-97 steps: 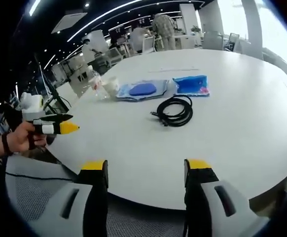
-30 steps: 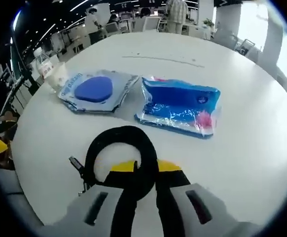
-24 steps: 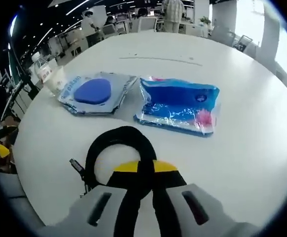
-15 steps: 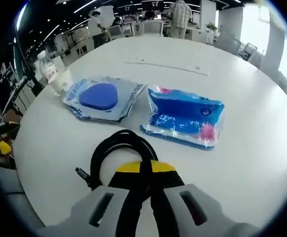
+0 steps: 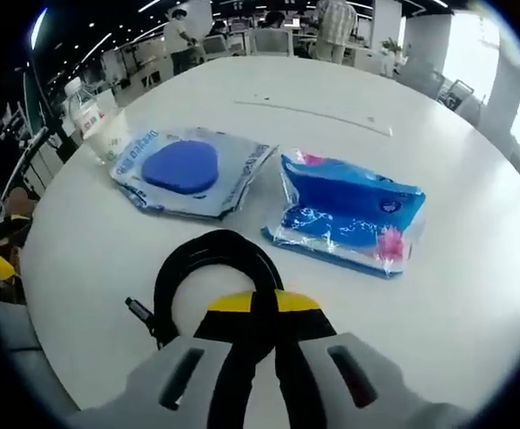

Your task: Arrange the tabletop items into an orderly group along one side of the table until the central work area is clear of visible clutter.

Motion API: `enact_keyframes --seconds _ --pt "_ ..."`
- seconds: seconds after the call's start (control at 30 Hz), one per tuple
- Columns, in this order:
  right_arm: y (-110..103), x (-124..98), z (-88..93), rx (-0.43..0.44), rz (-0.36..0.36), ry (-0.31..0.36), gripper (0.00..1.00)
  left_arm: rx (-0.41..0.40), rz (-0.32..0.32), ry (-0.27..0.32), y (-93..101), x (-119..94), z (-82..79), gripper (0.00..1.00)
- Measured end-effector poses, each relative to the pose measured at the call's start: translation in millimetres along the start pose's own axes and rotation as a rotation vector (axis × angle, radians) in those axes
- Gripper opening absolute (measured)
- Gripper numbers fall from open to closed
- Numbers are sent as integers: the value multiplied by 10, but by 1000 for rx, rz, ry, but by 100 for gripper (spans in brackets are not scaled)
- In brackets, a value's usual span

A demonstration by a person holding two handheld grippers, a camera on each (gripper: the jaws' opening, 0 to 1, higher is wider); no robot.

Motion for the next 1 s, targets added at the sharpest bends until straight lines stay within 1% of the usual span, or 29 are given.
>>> enact_keyframes --seconds 0.17,0.23,0.27,0.3,0.37,0.4,0.47,0.53,0.6,0.67,0.73,0.83,1.0 --pt "0 2 9 -2 -4 3 5 -18 0 10 -20 3 -13 82" --pt "-3 2 13 -14 -2 -6 6 -17 -1 13 -20 -4 -18 82" --pt "-10 5 19 -15 -5 -20 8 -15 -2 14 -20 -5 -20 82" --pt "-33 19 43 -15 -21 -50 12 -14 -1 14 -20 -5 -20 82" --pt "-51 20 29 9 -34 -33 16 -14 1 10 -17 -5 -17 81" --pt "-58 16 28 19 -37 -36 20 -14 3 9 -15 -3 -13 81" --pt "-69 9 25 32 -40 -27 24 -7 5 4 -9 -2 -14 81" --pt "-79 4 35 29 -35 -29 33 -8 6 11 -9 -7 -27 81" --pt "-73 -10 51 28 -20 -37 38 -12 6 18 -18 -14 -35 81" --pt "-76 -43 67 52 -20 -39 39 -15 6 21 -23 -20 -42 81" --pt "-99 -81 69 66 -35 -32 43 -24 8 25 -32 -15 -51 81" --pt "-106 -135 54 77 -36 -14 48 -32 20 28 -17 -11 -59 81" --pt "-131 -225 39 104 -40 13 51 1 34 25 51 -17 -62 81"
Point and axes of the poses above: the point that each gripper's makers call its tool centre point, and the gripper's own axes: x roughly forward along the fingers, y roughly to its right, z roughly out of its underside, the point moved 8 cm from there along -x, roughly backward along the fingers, and after that the axes turned 4 degrees about -y, right-handed, at the moved point
